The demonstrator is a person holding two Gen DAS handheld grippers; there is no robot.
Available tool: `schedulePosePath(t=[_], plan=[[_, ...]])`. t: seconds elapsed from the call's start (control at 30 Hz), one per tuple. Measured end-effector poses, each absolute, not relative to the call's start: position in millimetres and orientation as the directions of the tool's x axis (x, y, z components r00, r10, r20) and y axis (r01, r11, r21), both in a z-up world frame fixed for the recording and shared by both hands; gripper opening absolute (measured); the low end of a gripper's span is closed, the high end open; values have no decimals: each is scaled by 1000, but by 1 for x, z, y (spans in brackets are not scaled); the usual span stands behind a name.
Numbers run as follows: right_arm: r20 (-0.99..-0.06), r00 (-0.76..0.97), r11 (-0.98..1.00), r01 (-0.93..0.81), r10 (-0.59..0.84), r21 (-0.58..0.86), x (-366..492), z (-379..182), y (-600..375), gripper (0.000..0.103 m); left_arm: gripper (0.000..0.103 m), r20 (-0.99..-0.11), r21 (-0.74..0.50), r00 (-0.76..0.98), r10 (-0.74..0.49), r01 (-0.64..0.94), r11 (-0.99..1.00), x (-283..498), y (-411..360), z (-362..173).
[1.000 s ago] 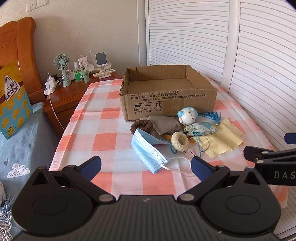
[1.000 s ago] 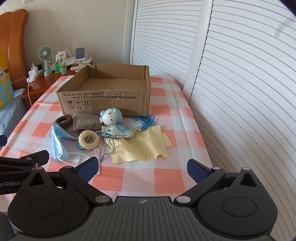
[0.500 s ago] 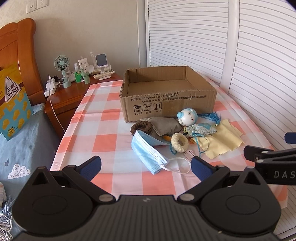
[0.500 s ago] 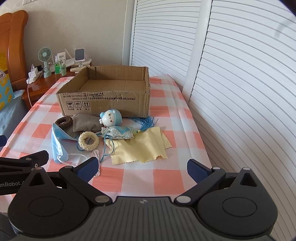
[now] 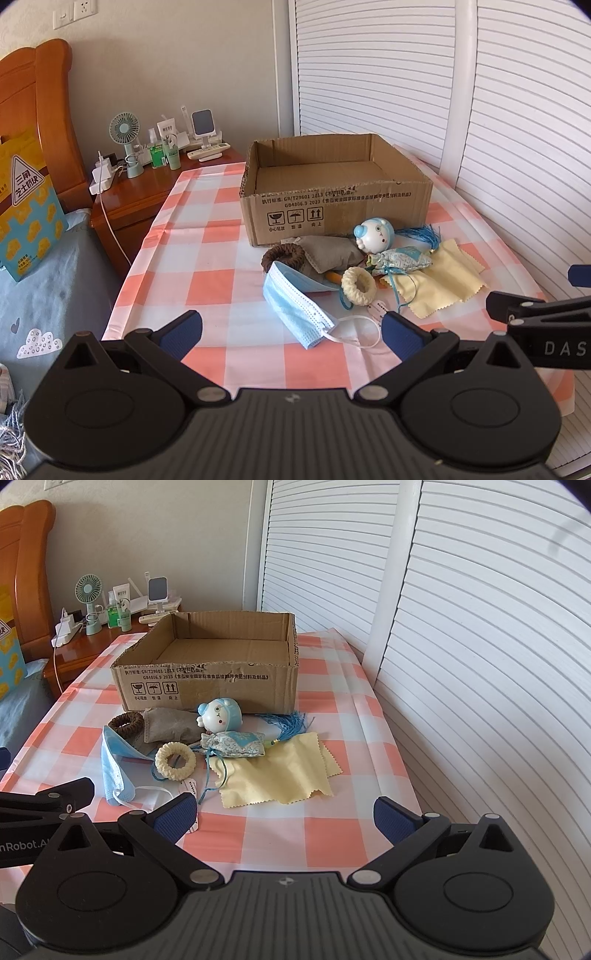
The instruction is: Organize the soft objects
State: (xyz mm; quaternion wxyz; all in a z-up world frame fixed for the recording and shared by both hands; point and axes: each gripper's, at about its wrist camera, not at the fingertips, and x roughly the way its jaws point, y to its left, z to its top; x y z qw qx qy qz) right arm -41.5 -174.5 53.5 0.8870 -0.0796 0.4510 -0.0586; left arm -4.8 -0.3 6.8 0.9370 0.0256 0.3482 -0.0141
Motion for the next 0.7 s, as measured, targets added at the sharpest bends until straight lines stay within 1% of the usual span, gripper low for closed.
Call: schedulePosePath(t=[0.7], plan=[[-785, 591, 977, 31, -186, -209, -41, 51, -175, 103, 102, -649, 47, 761, -9, 53, 997, -4, -2, 10]])
